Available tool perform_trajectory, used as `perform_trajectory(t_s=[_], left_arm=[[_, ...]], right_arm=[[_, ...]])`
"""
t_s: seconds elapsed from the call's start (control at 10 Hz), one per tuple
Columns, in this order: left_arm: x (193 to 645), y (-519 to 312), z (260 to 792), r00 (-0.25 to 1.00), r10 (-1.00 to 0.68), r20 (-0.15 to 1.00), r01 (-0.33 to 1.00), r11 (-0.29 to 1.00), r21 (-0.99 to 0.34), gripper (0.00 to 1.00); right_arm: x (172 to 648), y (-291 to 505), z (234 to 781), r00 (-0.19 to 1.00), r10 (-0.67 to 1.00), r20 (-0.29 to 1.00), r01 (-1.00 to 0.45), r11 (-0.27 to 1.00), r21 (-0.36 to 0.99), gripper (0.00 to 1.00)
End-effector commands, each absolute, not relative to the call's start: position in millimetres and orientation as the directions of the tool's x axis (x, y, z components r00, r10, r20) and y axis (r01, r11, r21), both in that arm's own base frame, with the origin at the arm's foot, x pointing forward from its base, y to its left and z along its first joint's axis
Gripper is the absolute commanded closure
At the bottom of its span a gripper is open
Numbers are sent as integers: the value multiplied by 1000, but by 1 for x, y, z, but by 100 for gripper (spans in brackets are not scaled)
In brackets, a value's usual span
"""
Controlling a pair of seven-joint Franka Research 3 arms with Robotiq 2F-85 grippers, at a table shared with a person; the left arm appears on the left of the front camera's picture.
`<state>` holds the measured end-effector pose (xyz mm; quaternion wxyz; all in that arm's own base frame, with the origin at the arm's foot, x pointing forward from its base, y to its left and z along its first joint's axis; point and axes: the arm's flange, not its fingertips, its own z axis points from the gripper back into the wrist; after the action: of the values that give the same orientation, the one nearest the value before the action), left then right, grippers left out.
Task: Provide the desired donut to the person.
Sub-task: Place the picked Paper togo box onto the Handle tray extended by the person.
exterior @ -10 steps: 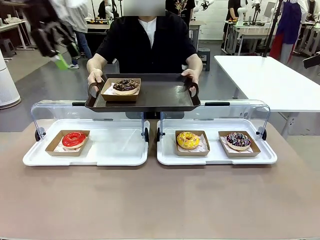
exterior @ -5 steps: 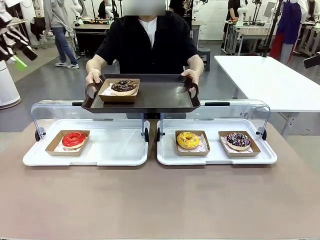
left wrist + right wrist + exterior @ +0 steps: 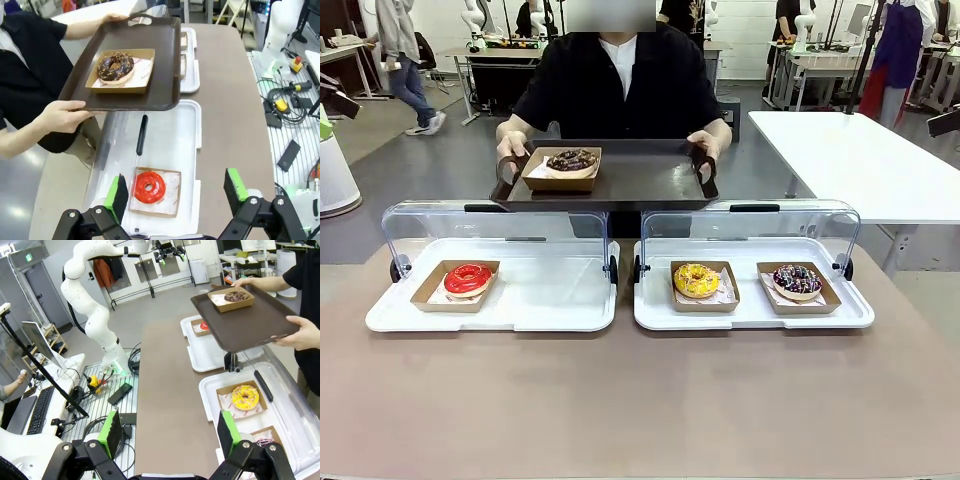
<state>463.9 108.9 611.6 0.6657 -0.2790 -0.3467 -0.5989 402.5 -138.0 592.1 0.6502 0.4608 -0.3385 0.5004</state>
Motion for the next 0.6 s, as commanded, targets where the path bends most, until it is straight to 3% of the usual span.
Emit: perform_trajectory(t_s=[0.0, 0.1, 0.5], left_arm=[[468, 127, 587, -53, -526, 849, 990, 80, 112, 0], [466, 140, 575, -127, -498, 858, 980, 68, 184, 0], [455, 171, 540, -79, -417, 906, 979, 140, 149, 0]], right_arm=[[402, -137, 593, 264, 337, 904, -964, 64, 258, 0], [402, -137, 593, 264, 337, 904, -964, 64, 258, 0], [402, -137, 593, 264, 337, 904, -964, 64, 258, 0]])
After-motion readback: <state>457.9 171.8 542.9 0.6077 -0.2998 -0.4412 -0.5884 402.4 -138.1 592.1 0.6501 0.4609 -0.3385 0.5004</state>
